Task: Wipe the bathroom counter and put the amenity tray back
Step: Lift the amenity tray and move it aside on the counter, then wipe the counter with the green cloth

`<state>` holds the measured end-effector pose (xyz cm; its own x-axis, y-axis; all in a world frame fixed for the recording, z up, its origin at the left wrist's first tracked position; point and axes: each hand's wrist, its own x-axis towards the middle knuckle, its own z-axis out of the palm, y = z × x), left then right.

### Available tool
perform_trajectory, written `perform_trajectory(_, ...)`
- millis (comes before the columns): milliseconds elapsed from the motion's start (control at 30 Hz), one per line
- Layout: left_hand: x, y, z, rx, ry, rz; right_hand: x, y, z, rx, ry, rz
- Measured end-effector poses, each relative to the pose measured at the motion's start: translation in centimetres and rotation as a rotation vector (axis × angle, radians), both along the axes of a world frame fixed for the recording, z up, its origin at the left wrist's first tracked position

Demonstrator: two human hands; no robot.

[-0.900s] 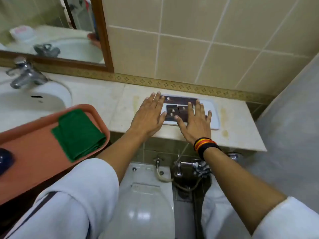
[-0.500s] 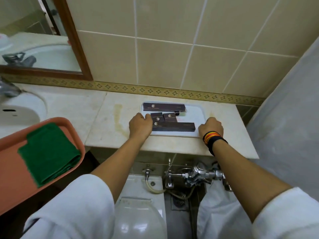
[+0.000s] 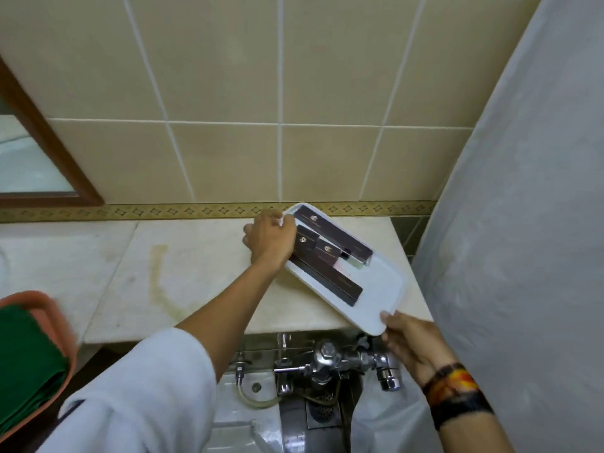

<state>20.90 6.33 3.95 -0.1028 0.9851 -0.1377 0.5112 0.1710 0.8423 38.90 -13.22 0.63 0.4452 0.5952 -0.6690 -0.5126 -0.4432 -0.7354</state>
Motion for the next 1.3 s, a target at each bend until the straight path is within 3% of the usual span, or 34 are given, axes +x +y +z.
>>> perform_trajectory(300,16.3,3.4,-3.2,0.006,0.132,-0.502,2.7,-3.5,-3.9,0.057,0.039,-0.258)
perform_trajectory(500,18.5,5.1,-5.6,-0.005,0.152,-0.693,1.8,-1.7,-6.2,0.107,0.069,-0.356)
perform_trajectory(600,17.2,4.7,-6.2,0.173,0.284,-0.796,1.8,-0.9,-6.2,0.083,0.015,-0.340)
perform_trajectory(733,13.3,3.9,-5.9,0.451,0.479,-0.850,0.7,-1.6,-5.7,-0.131,-0.285,-0.228)
perform_trajectory(833,9.8,3.4,-5.5,0.565,0.598,-0.856,-2.6,-2.0,-3.7,-0.062,-0.794,-0.164)
perform_trajectory(967,4.4,2.4,-3.9,0.579,0.689,-0.824,-7.7,0.5,-3.1,0.088,-1.392,0.359)
perform_trajectory(1033,0.6,1.8,-2.9,0.571,0.709,-0.787,-10.3,2.4,-2.9,0.052,-1.493,0.488)
perform_trajectory(1300,-20.1,-3.0,-0.7,0.372,0.667,-0.440,-24.0,6.6,-0.7,0.178,-1.513,0.761)
